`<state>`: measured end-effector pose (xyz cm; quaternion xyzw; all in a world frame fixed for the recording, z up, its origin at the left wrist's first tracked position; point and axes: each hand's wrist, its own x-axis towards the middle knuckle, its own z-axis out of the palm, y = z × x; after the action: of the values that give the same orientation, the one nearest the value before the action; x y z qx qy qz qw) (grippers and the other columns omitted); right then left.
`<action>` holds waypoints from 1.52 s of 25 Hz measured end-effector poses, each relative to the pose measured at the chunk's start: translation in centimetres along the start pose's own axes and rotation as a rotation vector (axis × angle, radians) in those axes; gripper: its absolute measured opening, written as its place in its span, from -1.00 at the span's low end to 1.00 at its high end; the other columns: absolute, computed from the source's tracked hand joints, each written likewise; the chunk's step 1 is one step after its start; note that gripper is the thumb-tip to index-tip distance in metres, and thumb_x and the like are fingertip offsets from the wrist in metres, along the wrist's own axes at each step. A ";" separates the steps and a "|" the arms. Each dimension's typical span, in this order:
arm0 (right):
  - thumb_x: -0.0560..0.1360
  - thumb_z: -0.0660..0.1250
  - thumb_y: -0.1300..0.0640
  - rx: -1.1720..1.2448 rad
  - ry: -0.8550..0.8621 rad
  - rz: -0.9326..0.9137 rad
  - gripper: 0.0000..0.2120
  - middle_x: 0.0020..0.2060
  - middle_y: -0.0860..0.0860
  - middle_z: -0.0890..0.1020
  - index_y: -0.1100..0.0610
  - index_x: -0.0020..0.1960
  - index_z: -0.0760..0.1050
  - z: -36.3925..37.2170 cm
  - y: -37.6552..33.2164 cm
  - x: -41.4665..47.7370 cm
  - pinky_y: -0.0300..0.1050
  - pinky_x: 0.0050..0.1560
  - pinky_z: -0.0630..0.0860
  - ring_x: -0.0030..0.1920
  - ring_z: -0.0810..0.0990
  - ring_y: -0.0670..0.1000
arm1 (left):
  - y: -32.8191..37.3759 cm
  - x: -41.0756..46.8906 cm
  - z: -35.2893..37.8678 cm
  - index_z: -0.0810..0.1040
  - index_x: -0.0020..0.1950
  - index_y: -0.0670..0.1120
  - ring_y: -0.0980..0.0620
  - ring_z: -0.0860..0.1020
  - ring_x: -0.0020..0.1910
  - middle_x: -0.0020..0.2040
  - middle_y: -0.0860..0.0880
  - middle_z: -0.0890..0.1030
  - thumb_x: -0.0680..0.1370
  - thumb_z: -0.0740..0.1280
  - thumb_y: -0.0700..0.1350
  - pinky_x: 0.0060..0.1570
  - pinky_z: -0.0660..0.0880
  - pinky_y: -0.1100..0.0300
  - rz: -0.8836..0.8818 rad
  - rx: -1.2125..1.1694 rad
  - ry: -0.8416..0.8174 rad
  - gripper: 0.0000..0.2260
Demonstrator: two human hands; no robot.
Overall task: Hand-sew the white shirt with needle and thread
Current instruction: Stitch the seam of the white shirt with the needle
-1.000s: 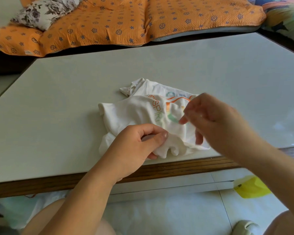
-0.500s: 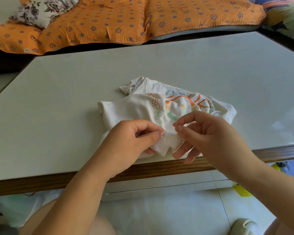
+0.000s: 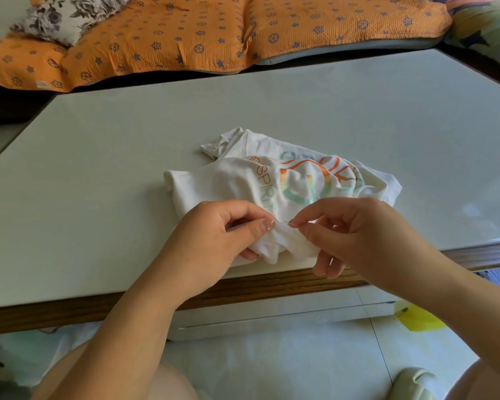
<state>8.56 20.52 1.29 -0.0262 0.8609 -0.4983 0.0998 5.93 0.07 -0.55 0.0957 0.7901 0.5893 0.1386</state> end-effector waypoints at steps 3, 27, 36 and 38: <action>0.53 0.31 0.08 -0.009 -0.007 -0.009 -0.86 -0.43 0.00 0.66 -0.13 -0.11 0.61 0.0 0.0 -0.1 -0.06 -0.19 0.65 -0.42 0.66 -0.01 | -0.1 0.1 0.0 0.71 -0.10 0.11 0.09 0.66 -0.21 -0.19 0.01 0.72 0.39 0.36 0.09 -0.19 0.58 0.23 0.020 0.011 -0.007 -0.82; 0.52 0.33 0.07 0.036 -0.070 -0.030 -0.87 -0.47 0.03 0.63 -0.12 -0.12 0.62 0.1 0.1 0.1 -0.06 -0.20 0.59 -0.40 0.65 0.06 | 0.3 0.2 0.4 0.71 -0.15 0.05 0.04 0.68 -0.18 -0.21 -0.01 0.71 0.37 0.40 0.03 -0.16 0.60 0.22 -0.066 -0.093 -0.042 -0.86; 0.47 0.39 0.19 0.275 -0.128 0.010 -0.87 -0.39 0.00 0.61 0.04 -0.21 0.66 0.7 0.4 0.5 -0.20 -0.40 0.56 -0.37 0.67 0.05 | 0.8 0.4 0.7 0.72 -0.24 -0.03 0.13 0.62 -0.34 -0.28 -0.01 0.68 0.31 0.45 -0.05 -0.32 0.55 0.31 -0.141 -0.253 -0.071 -0.90; 0.47 0.40 0.20 0.280 -0.100 0.000 -0.85 -0.41 0.00 0.62 0.03 -0.23 0.67 0.7 0.5 0.6 -0.25 -0.40 0.53 -0.36 0.64 0.00 | 0.8 0.3 0.8 0.71 -0.23 -0.05 0.14 0.61 -0.35 -0.29 -0.02 0.68 0.30 0.46 -0.05 -0.33 0.56 0.31 -0.151 -0.270 -0.059 -0.89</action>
<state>8.15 20.07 0.38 -0.0369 0.7769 -0.6117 0.1449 5.86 1.12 0.01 0.0338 0.7044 0.6748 0.2173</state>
